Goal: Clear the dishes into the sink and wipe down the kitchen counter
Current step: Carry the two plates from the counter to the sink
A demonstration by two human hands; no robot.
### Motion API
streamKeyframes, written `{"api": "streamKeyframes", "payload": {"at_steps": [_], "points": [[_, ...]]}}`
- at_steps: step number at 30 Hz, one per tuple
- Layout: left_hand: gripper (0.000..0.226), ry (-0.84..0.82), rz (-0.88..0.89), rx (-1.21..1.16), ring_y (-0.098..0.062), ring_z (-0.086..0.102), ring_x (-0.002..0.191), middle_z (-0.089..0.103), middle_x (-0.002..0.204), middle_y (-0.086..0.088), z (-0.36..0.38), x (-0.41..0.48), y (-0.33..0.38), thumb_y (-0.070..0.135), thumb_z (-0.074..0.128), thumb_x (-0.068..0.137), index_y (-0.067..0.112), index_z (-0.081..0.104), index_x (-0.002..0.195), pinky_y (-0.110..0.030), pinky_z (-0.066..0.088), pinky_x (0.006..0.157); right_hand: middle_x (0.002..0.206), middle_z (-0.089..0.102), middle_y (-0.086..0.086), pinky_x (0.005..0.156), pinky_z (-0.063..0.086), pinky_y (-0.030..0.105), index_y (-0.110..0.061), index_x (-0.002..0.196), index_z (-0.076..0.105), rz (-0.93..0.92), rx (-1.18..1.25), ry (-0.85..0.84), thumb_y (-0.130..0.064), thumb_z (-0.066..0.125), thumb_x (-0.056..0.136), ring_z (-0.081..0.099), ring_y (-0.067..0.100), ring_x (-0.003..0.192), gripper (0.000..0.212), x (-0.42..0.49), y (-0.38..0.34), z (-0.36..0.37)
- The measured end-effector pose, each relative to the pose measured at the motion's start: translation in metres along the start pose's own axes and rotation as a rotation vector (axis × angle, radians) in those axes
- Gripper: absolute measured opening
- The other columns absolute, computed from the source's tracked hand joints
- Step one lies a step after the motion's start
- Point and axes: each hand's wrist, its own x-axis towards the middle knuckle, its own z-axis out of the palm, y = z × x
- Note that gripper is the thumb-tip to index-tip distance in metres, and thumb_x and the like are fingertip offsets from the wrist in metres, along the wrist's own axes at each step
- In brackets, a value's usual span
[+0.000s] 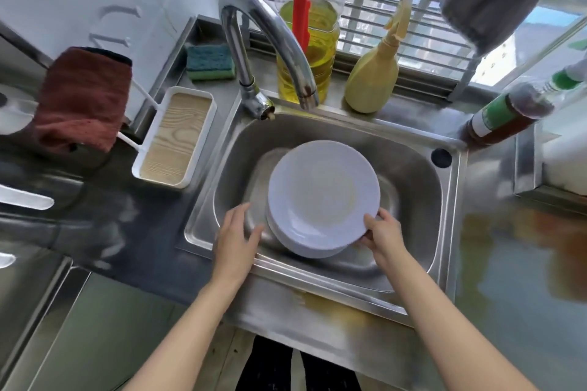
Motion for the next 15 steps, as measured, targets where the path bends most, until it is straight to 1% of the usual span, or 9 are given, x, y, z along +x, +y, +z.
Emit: {"api": "streamKeyframes", "payload": {"at_steps": [2, 3, 4, 5, 6, 9, 11, 13, 15], "points": [[0.047, -0.007, 0.074, 0.237, -0.024, 0.05, 0.118, 0.052, 0.131, -0.003, 0.01, -0.005, -0.015, 0.044, 0.049, 0.085, 0.018, 0.054, 0.124, -0.038, 0.023, 0.104, 0.094, 0.058, 0.012, 0.064, 0.053, 0.037, -0.001, 0.118, 0.051, 0.003, -0.065, 0.051, 0.005, 0.041, 0.092, 0.056, 0.022, 0.071, 0.028, 0.009, 0.004, -0.003], [0.05, -0.017, 0.112, 0.34, -0.023, 0.053, 0.115, 0.057, 0.125, -0.002, 0.016, -0.009, -0.021, 0.051, 0.043, 0.081, 0.02, 0.059, 0.117, -0.039, 0.019, 0.104, 0.097, 0.058, 0.012, 0.07, 0.054, 0.04, -0.001, 0.118, 0.052, 0.013, -0.093, 0.071, 0.006, 0.04, 0.092, 0.057, 0.024, 0.074, 0.029, 0.014, 0.008, -0.004], [0.051, -0.012, 0.143, 0.4, -0.021, 0.056, 0.111, 0.061, 0.119, 0.0, 0.02, -0.011, -0.025, 0.054, 0.039, 0.079, 0.022, 0.063, 0.11, -0.039, 0.017, 0.102, 0.098, 0.058, 0.012, 0.08, 0.053, 0.046, 0.001, 0.118, 0.053, 0.023, -0.124, 0.087, 0.007, 0.04, 0.091, 0.058, 0.027, 0.08, 0.03, 0.018, 0.012, -0.004], [0.049, 0.01, 0.161, 0.424, -0.02, 0.059, 0.107, 0.064, 0.112, 0.002, 0.023, -0.011, -0.028, 0.055, 0.038, 0.077, 0.024, 0.066, 0.103, -0.039, 0.017, 0.099, 0.099, 0.058, 0.013, 0.087, 0.051, 0.052, 0.002, 0.117, 0.053, 0.033, -0.149, 0.096, 0.007, 0.04, 0.09, 0.058, 0.03, 0.087, 0.03, 0.022, 0.015, -0.004], [0.046, 0.034, 0.167, 0.44, -0.019, 0.061, 0.103, 0.066, 0.106, 0.004, 0.024, -0.011, -0.028, 0.054, 0.039, 0.076, 0.025, 0.067, 0.097, -0.039, 0.017, 0.097, 0.1, 0.059, 0.013, 0.09, 0.049, 0.055, 0.003, 0.115, 0.054, 0.044, -0.17, 0.1, 0.006, 0.041, 0.09, 0.059, 0.032, 0.092, 0.029, 0.025, 0.019, -0.003], [0.037, 0.074, 0.174, 0.465, -0.016, 0.062, 0.093, 0.068, 0.091, 0.01, 0.026, -0.009, -0.028, 0.049, 0.037, 0.076, 0.028, 0.067, 0.082, -0.04, 0.02, 0.095, 0.101, 0.06, 0.015, 0.09, 0.05, 0.051, -0.002, 0.105, 0.055, 0.082, -0.175, 0.093, 0.006, 0.042, 0.09, 0.059, 0.033, 0.094, 0.022, 0.038, 0.029, -0.002], [0.036, 0.066, 0.164, 0.461, -0.014, 0.061, 0.092, 0.067, 0.087, 0.013, 0.028, -0.009, -0.028, 0.046, 0.035, 0.076, 0.029, 0.067, 0.079, -0.04, 0.019, 0.096, 0.102, 0.059, 0.014, 0.082, 0.053, 0.045, -0.006, 0.104, 0.054, 0.118, -0.147, 0.086, 0.006, 0.043, 0.09, 0.058, 0.031, 0.091, 0.022, 0.044, 0.035, -0.002], [0.038, 0.055, 0.152, 0.462, -0.014, 0.06, 0.095, 0.067, 0.09, 0.013, 0.03, -0.01, -0.029, 0.046, 0.033, 0.076, 0.029, 0.067, 0.082, -0.041, 0.018, 0.097, 0.105, 0.058, 0.013, 0.074, 0.052, 0.041, -0.003, 0.114, 0.054, 0.141, -0.141, 0.072, 0.005, 0.044, 0.091, 0.057, 0.032, 0.093, 0.027, 0.05, 0.041, -0.004], [0.04, 0.055, 0.151, 0.465, -0.015, 0.059, 0.098, 0.067, 0.092, 0.013, 0.03, -0.009, -0.029, 0.047, 0.033, 0.076, 0.029, 0.068, 0.085, -0.041, 0.017, 0.098, 0.111, 0.058, 0.014, 0.082, 0.052, 0.044, -0.001, 0.123, 0.051, 0.144, -0.185, 0.063, 0.0, 0.048, 0.091, 0.057, 0.035, 0.101, 0.032, 0.052, 0.043, -0.004]]}}
